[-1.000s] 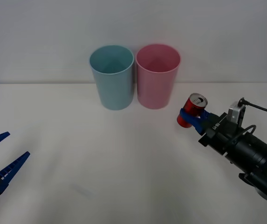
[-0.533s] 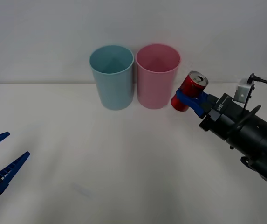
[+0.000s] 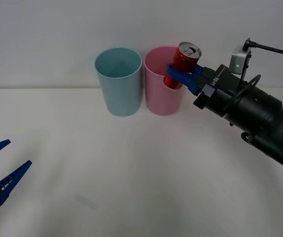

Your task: Grasp the object on the table and drop it into the matching bin: aluminum can to the light blue bin, PET bottle to the pink bin.

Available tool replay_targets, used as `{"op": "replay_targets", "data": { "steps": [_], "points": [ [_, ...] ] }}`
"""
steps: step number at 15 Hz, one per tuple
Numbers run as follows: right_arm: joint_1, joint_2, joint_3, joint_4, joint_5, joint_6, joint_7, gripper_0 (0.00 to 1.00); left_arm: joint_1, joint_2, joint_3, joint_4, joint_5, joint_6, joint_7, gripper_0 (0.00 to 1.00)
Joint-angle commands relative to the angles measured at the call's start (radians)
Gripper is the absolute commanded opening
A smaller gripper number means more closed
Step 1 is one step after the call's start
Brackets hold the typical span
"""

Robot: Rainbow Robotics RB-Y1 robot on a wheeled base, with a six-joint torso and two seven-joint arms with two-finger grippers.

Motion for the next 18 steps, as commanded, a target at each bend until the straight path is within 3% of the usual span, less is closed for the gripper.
{"op": "replay_targets", "data": {
  "steps": [1, 6, 9, 12, 18],
  "points": [
    [-0.114, -0.018, 0.053, 0.082, 0.023, 0.001, 0.001, 0.00, 0.000, 0.000, 0.000, 0.000, 0.000, 0.000, 0.000, 1.00],
    [-0.327, -0.011, 0.148, 0.278, 0.063, 0.004, -0.002, 0.00, 0.000, 0.000, 0.000, 0.000, 0.000, 0.000, 0.000, 1.00],
    [-0.431, 0.029, 0.174, 0.387, 0.141, 0.006, -0.020, 0.00, 0.000, 0.000, 0.000, 0.000, 0.000, 0.000, 0.000, 1.00],
    [-0.526, 0.106, 0.179, 0.511, 0.209, 0.020, -0.034, 0.00, 0.000, 0.000, 0.000, 0.000, 0.000, 0.000, 0.000, 1.00],
    [-0.661, 0.255, 0.184, 0.720, 0.312, 0.195, -0.032, 0.00, 0.000, 0.000, 0.000, 0.000, 0.000, 0.000, 0.000, 1.00]
  ]
}}
